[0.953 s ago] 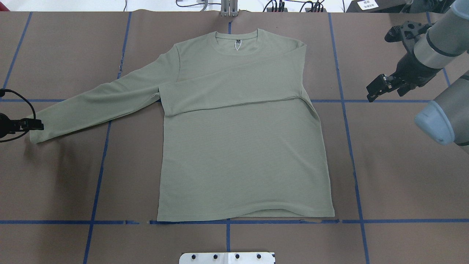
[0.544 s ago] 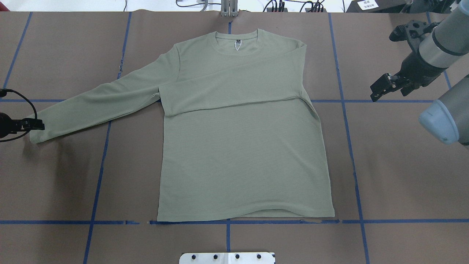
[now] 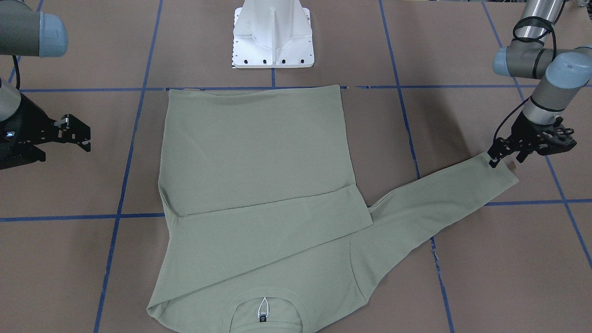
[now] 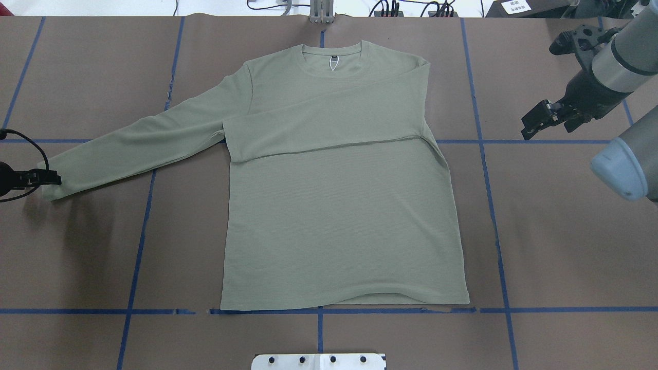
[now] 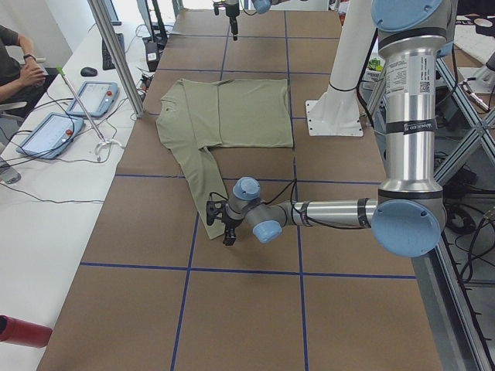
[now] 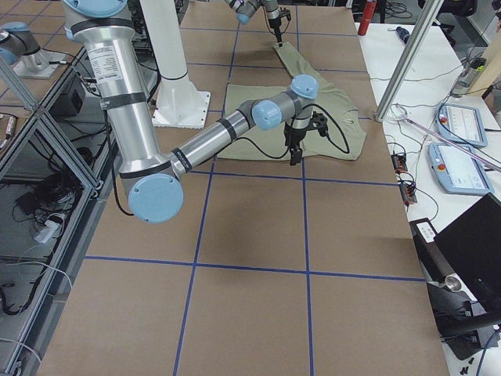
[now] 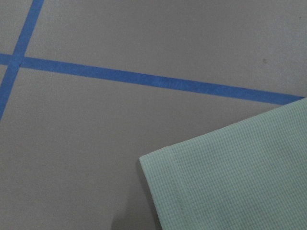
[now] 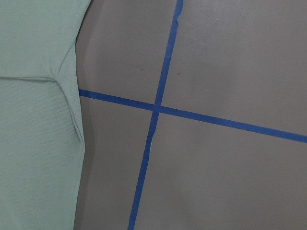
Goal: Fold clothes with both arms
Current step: 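Lower the left gripper onto the other sleeve cuff and grasp it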
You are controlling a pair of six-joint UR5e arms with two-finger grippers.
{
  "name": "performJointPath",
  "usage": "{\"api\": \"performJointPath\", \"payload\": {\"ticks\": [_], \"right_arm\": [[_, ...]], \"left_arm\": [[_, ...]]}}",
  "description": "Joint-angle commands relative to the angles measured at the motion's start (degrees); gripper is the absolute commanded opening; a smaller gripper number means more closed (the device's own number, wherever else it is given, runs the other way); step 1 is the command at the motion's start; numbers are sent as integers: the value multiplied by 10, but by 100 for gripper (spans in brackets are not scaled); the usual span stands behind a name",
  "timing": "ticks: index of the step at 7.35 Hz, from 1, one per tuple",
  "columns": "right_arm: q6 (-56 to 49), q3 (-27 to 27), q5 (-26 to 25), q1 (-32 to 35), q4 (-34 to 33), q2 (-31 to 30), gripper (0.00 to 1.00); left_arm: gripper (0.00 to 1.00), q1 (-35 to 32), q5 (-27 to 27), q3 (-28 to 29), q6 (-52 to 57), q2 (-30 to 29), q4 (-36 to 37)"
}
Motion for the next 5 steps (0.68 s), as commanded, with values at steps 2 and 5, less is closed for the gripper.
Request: {"api": "performJointPath", "payload": {"ticks": [2,5], "right_arm": [[0,1,1,2,0,0,100],[0,2,1,4,0,-2,100]], "left_arm": [[82,0,-1,-4,0,0,-2],[74,0,-1,-8,-1,0,-1]]}}
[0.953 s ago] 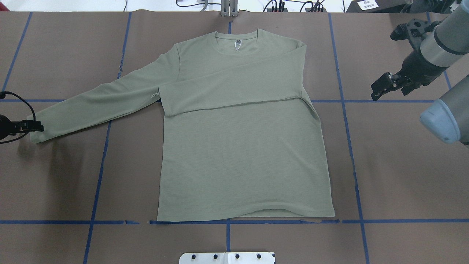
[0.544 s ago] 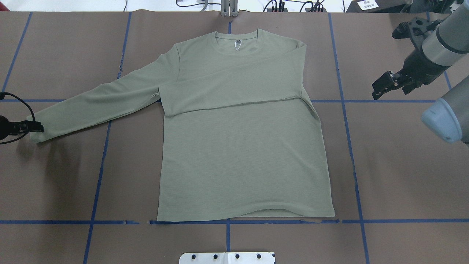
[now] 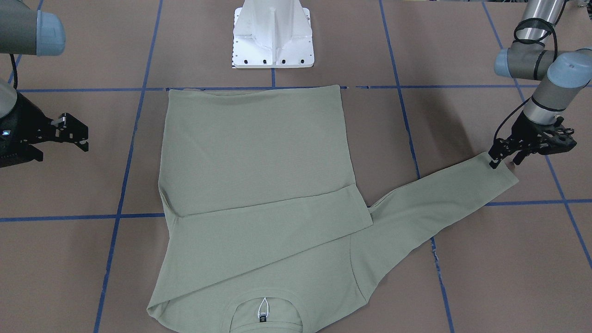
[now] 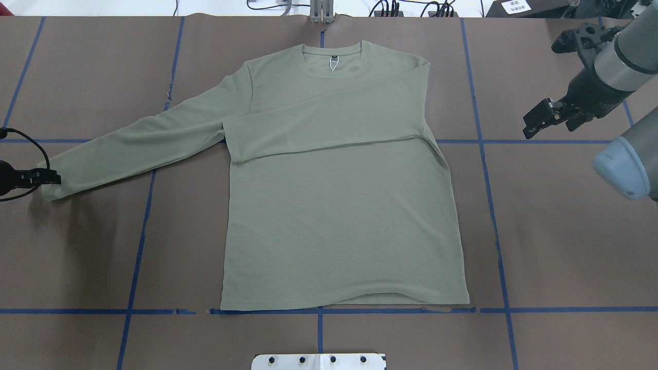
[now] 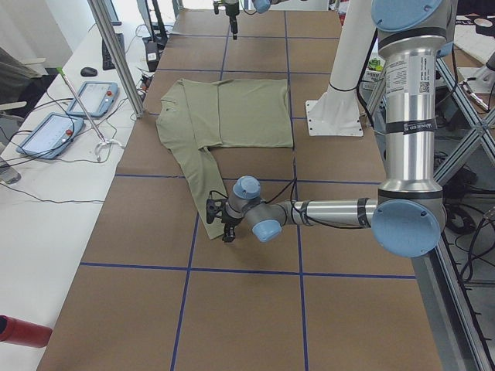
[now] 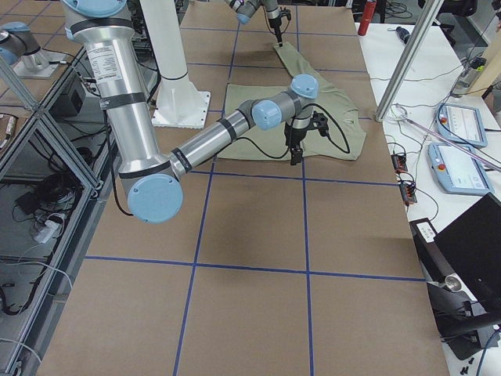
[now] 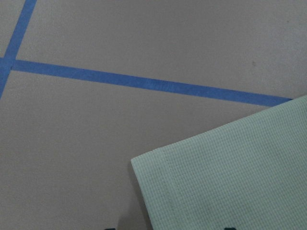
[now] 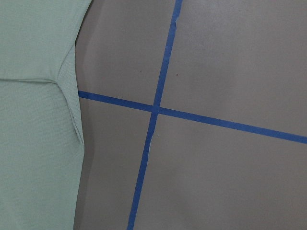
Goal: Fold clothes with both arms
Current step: 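Lower the left gripper onto the other sleeve cuff and grasp it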
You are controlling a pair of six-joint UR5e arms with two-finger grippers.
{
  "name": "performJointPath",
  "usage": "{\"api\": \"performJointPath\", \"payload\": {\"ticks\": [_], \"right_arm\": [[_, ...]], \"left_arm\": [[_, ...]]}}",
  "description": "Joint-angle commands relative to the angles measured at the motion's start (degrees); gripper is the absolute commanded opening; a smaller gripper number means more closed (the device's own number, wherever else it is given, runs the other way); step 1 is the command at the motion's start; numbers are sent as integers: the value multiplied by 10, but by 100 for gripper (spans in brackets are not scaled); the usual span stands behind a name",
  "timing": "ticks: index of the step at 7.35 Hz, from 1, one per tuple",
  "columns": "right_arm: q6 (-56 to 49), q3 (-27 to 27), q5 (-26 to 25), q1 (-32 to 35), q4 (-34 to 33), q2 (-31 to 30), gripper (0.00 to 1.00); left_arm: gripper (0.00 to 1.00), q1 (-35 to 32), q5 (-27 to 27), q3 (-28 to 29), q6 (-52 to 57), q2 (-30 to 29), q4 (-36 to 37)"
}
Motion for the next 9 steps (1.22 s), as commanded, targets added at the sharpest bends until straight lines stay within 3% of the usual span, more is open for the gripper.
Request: {"api": "performJointPath", "payload": {"ticks": [1,4,6,9], "right_arm": [[0,0,0,1,0,-1,100],[0,0,0,1,0,-2,100],[-1,0,0,1,0,-2,100],[-1,0,0,1,-1,-2,100]], "left_arm": [[74,0,0,-1,-1,0,1],[70,0,0,0,-3,0,2],[57,0,0,0,-3,0,2],[50,0,1,0,-3,0,3]]}}
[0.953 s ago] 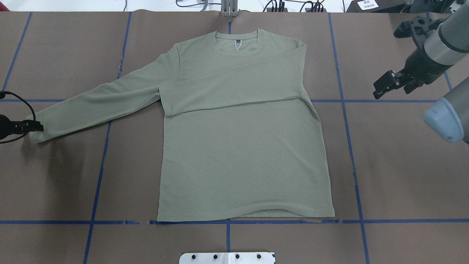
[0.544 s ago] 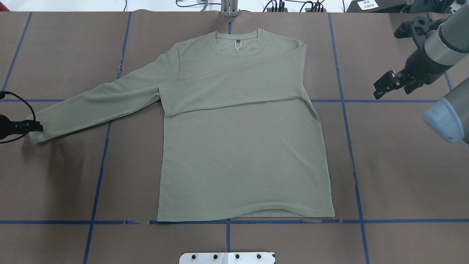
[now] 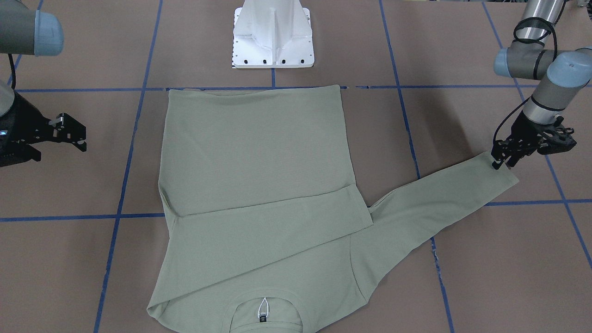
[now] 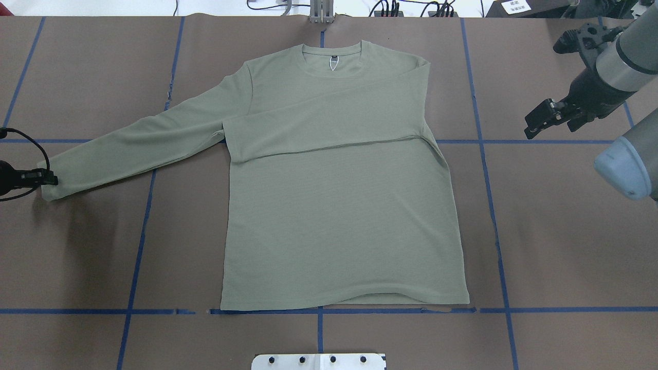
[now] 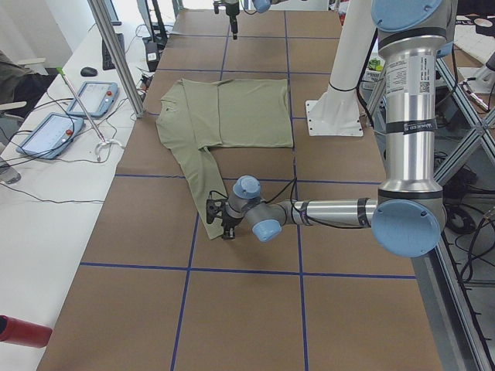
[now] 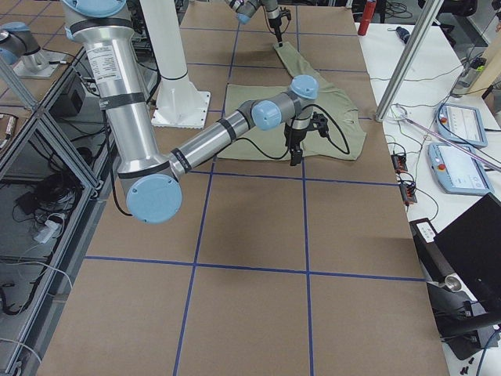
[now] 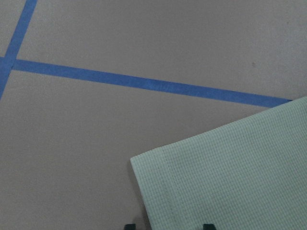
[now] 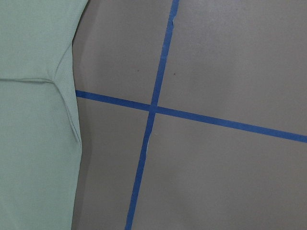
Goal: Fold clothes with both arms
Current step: 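Lower the left gripper onto the other sleeve cuff and grasp it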
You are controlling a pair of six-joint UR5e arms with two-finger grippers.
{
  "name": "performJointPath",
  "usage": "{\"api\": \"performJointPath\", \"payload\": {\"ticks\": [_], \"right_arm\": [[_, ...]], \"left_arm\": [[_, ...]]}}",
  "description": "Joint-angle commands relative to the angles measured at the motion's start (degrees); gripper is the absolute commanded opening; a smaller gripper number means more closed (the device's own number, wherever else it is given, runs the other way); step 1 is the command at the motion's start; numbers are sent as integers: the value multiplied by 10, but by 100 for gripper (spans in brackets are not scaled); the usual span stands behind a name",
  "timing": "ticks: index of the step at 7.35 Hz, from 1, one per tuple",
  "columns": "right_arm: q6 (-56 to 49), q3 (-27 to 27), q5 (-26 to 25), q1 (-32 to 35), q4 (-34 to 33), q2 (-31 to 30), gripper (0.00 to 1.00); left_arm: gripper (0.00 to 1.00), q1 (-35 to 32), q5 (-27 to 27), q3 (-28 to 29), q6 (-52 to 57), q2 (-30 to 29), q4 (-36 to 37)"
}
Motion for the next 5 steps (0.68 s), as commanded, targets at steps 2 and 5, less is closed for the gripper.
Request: {"api": "performJointPath", "payload": {"ticks": [2,5], "right_arm": [[-1,1,0,2,0,0,100],[-1,1,0,3,0,0,100]], "left_arm": [[38,0,0,-1,-1,0,1],[4,0,-1,-6,-9,0,2]]}}
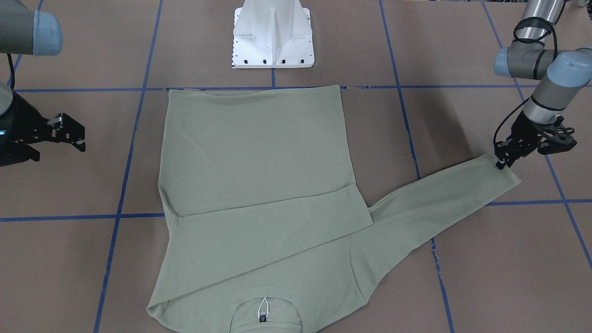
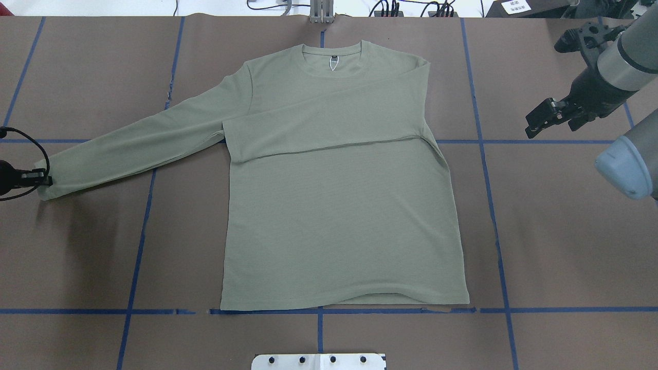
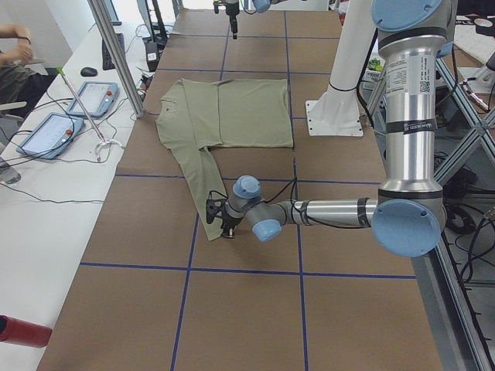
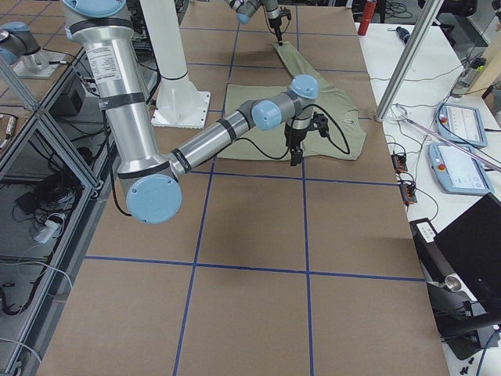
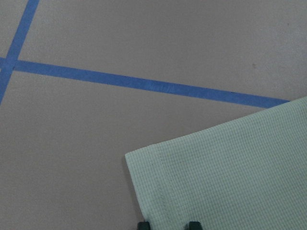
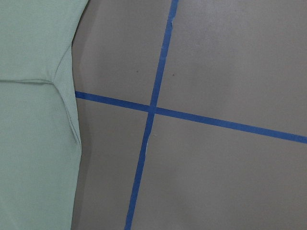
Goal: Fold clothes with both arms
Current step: 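Lower the left gripper onto the other sleeve cuff and grasp it, then carry the sleeve with the left gripper across the shirt toward the collar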
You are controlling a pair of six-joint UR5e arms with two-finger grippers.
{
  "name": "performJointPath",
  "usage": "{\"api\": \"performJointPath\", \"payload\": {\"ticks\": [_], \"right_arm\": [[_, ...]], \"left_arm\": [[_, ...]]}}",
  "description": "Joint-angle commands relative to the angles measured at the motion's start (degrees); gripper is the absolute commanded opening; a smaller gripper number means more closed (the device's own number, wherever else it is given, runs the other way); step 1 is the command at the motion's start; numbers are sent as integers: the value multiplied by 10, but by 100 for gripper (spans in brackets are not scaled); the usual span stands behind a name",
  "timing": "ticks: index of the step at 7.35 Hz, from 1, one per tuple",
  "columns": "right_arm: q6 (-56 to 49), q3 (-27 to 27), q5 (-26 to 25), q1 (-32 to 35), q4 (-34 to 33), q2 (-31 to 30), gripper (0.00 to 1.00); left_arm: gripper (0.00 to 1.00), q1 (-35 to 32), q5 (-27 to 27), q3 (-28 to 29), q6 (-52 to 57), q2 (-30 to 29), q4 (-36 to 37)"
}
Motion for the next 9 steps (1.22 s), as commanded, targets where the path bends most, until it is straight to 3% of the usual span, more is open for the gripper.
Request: {"api": "performJointPath", "payload": {"ticks": [1,3,6,7,9], "right_arm": [[0,0,0,1,0,-1,100],[0,1,5,5,1,-9,100],[0,24,8,10,1,-52,100],[-1,28,4,12,1,-70,100],[-21,42,4,28,1,-101,100]], "left_arm": [[0,0,0,-11,-3,2,1],[0,0,-8,-40,-6,8,8],[0,1,-41,-186,-11,-13,187],[0,1,-46,-214,-27,-69,271],[0,3,-57,-227,-54,-244,472]]}}
